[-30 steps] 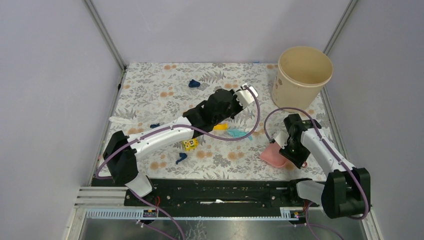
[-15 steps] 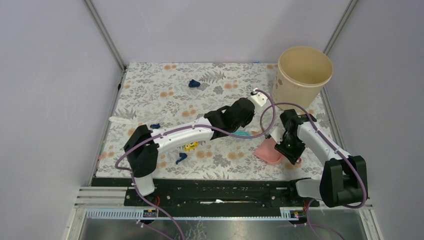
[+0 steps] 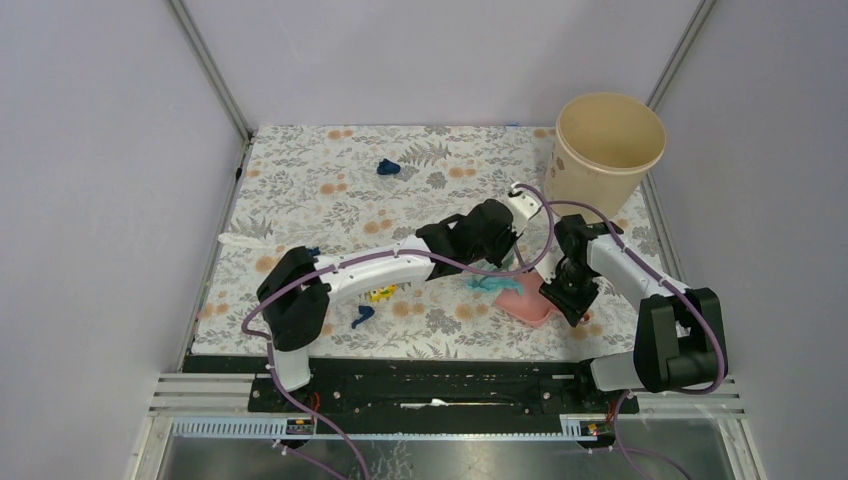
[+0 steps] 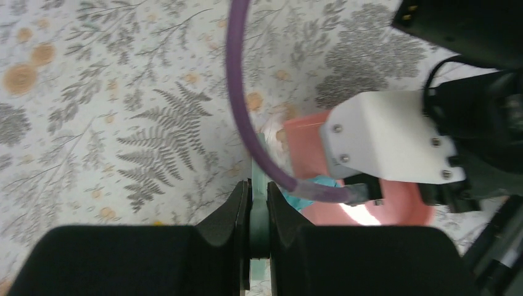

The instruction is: Sweep away the paper scraps from the table

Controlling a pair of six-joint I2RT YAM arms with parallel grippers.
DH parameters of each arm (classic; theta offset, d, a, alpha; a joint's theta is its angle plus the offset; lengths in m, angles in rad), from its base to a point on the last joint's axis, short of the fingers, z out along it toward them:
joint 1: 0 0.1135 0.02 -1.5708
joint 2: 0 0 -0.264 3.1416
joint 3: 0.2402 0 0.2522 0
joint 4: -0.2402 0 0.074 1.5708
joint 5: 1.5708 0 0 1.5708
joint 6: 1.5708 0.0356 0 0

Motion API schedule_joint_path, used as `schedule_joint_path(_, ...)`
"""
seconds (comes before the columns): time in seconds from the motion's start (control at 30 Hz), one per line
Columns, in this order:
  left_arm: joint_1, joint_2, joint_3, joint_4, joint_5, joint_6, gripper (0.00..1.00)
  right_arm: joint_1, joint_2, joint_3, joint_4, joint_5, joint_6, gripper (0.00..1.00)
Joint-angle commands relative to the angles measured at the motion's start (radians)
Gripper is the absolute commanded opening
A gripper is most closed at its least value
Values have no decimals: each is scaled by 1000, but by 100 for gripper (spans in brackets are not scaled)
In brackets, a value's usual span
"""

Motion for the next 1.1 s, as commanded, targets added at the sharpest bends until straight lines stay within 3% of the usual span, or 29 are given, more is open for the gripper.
schedule_joint_path(0.0,-1,-36,-14,98,175,-69,0,12,5,3,8,-35,-4,0)
schedule_joint_path(0.2,-1,-139,-35,145,262,-146,0,12,-14,-22,29,-52,6,0)
schedule_joint_path(0.53,2,-304,-166,296,74,-144,0,12,-114,-63,27,-91,13,0)
schedule_joint_path(0.77,3,-267,-49,111,-21,-79,0,12,-188,-111,17,-96,12,0)
schedule_joint_path(0.97,8,-247,63,-42,8,-57,0,13,-216,-116,7,-69,1,0)
schedule_joint_path(1.07,13,-241,76,-68,-67,-31,0,12,-206,-111,5,-52,1,0)
